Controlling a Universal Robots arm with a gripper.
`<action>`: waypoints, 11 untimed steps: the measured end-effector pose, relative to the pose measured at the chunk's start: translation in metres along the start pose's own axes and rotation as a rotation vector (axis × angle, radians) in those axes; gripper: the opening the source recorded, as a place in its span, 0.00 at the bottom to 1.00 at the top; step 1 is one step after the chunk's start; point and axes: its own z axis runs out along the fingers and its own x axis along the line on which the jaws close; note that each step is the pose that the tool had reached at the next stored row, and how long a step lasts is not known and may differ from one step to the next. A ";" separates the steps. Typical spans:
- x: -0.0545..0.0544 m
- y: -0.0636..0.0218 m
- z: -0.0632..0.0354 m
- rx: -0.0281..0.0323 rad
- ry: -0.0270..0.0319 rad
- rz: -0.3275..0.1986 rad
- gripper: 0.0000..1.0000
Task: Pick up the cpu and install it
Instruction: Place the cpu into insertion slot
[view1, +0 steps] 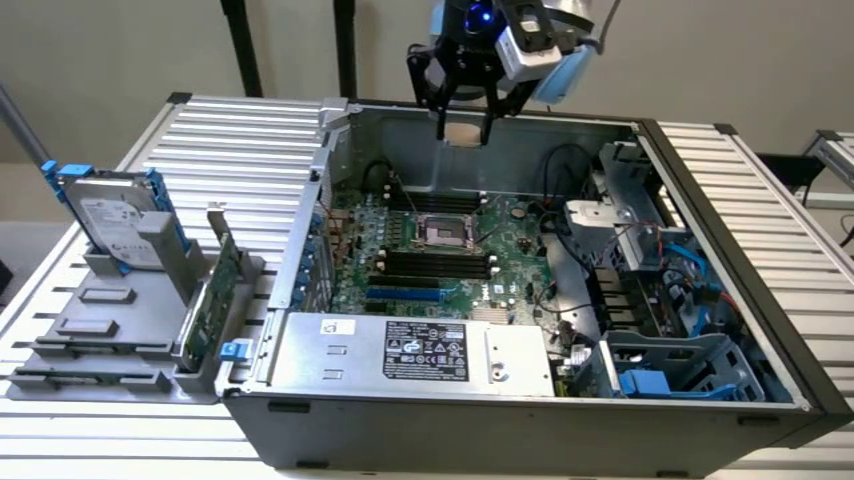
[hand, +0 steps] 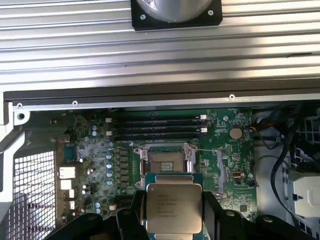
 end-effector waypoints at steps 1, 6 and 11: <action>0.000 0.0000 0.0000 -0.0001 -0.0006 0.016 0.55; 0.000 0.0000 0.0000 -0.0006 -0.0038 0.097 0.55; 0.000 0.0000 0.0001 -0.0012 -0.0067 0.173 0.55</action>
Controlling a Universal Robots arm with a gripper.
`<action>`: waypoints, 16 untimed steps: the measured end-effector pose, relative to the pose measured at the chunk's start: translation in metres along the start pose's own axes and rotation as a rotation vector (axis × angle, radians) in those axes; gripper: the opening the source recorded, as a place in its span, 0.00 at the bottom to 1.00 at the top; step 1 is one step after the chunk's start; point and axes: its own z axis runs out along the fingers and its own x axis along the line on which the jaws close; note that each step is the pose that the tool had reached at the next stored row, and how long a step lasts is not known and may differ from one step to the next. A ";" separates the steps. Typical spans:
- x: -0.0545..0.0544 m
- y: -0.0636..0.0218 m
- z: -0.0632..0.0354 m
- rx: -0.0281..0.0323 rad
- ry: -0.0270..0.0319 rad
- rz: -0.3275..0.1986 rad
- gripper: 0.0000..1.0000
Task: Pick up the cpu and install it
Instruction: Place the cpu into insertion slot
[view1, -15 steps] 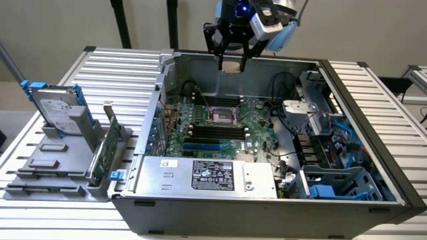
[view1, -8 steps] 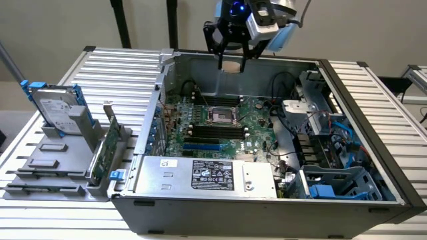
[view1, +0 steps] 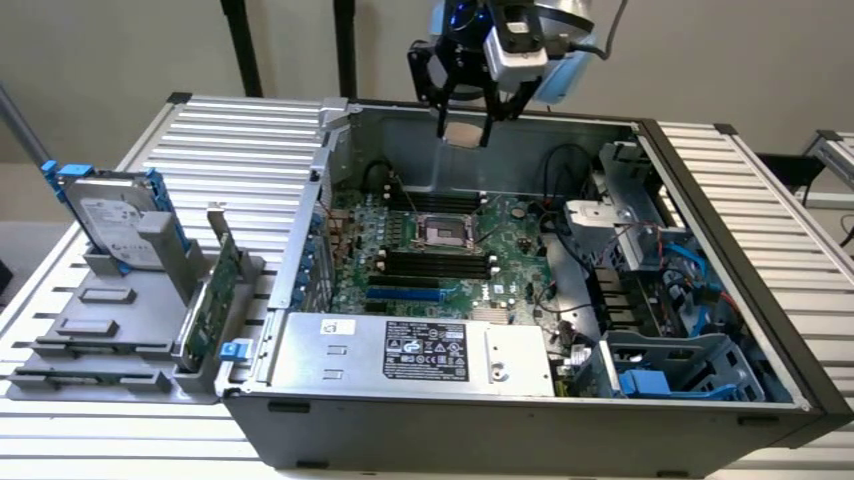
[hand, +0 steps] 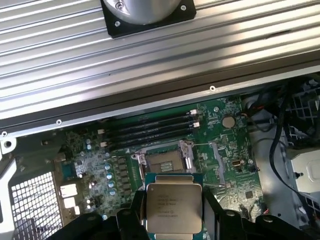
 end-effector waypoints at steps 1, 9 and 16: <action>0.000 0.0000 0.0000 -0.0001 -0.0005 0.014 0.55; 0.000 0.0000 0.0000 -0.0005 -0.0045 0.131 0.55; 0.000 0.0000 0.0000 -0.0013 -0.0091 0.243 0.55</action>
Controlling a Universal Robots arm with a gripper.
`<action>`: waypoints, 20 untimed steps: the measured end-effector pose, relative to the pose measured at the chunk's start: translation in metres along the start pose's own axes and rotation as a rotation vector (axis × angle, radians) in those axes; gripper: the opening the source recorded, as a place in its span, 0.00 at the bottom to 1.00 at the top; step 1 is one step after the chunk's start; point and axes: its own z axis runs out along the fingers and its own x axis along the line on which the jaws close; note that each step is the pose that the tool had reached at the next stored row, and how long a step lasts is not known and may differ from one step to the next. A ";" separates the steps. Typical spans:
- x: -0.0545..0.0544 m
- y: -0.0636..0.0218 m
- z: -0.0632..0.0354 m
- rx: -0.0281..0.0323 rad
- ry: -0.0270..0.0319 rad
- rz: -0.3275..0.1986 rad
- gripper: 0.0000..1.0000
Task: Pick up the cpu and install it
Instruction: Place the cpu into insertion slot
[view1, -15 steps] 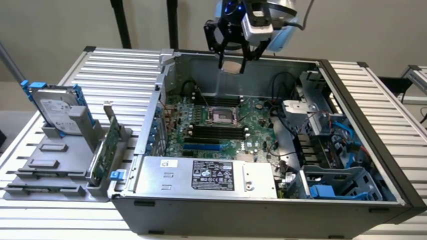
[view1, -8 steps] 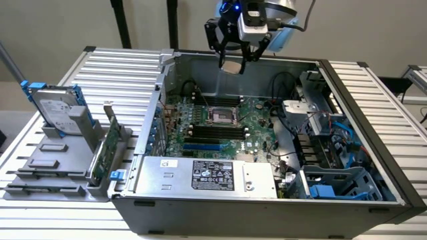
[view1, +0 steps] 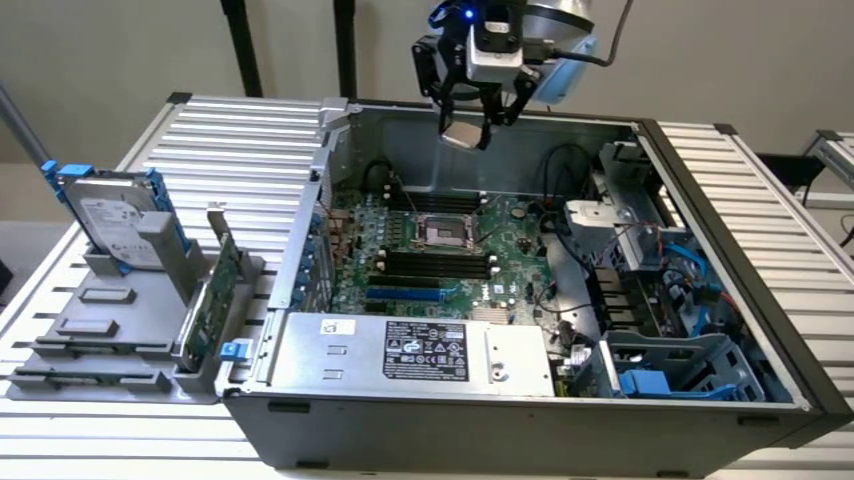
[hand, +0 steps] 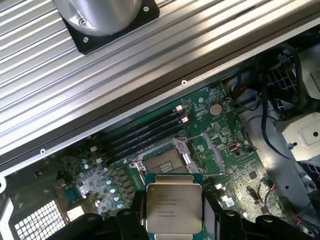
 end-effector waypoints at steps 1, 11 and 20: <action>0.000 0.0000 0.0000 -0.0001 -0.0007 0.017 0.55; 0.000 0.0000 0.0000 -0.0016 -0.0079 0.186 0.55; 0.000 0.0000 0.0007 -0.0032 -0.0146 0.345 0.55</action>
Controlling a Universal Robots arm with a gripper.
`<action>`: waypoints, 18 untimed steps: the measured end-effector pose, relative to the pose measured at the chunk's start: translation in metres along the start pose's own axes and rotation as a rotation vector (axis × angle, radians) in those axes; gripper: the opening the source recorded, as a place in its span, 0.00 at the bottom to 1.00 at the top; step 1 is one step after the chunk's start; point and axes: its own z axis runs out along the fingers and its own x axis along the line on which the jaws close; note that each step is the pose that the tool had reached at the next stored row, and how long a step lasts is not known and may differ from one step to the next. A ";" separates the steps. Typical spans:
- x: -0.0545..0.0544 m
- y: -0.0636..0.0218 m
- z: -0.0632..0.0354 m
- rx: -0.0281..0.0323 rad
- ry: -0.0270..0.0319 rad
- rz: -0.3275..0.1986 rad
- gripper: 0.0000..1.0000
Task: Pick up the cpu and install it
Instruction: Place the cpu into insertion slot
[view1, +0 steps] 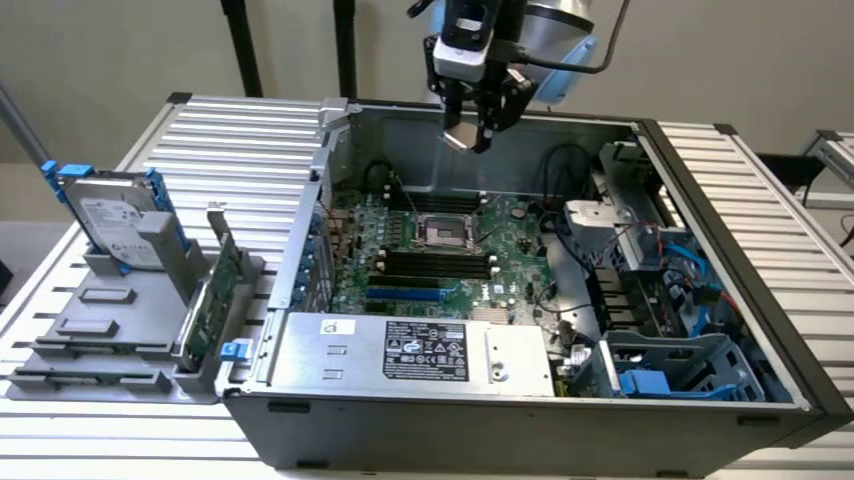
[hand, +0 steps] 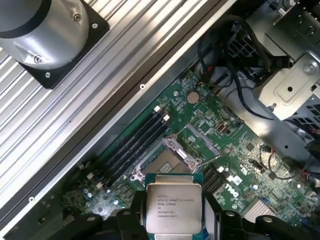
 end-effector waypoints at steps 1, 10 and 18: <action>0.000 0.0000 0.0002 -0.0002 -0.0008 0.019 0.55; 0.000 -0.0001 0.0025 -0.0016 -0.0078 0.182 0.55; 0.000 -0.0003 0.0073 -0.0031 -0.0139 0.328 0.55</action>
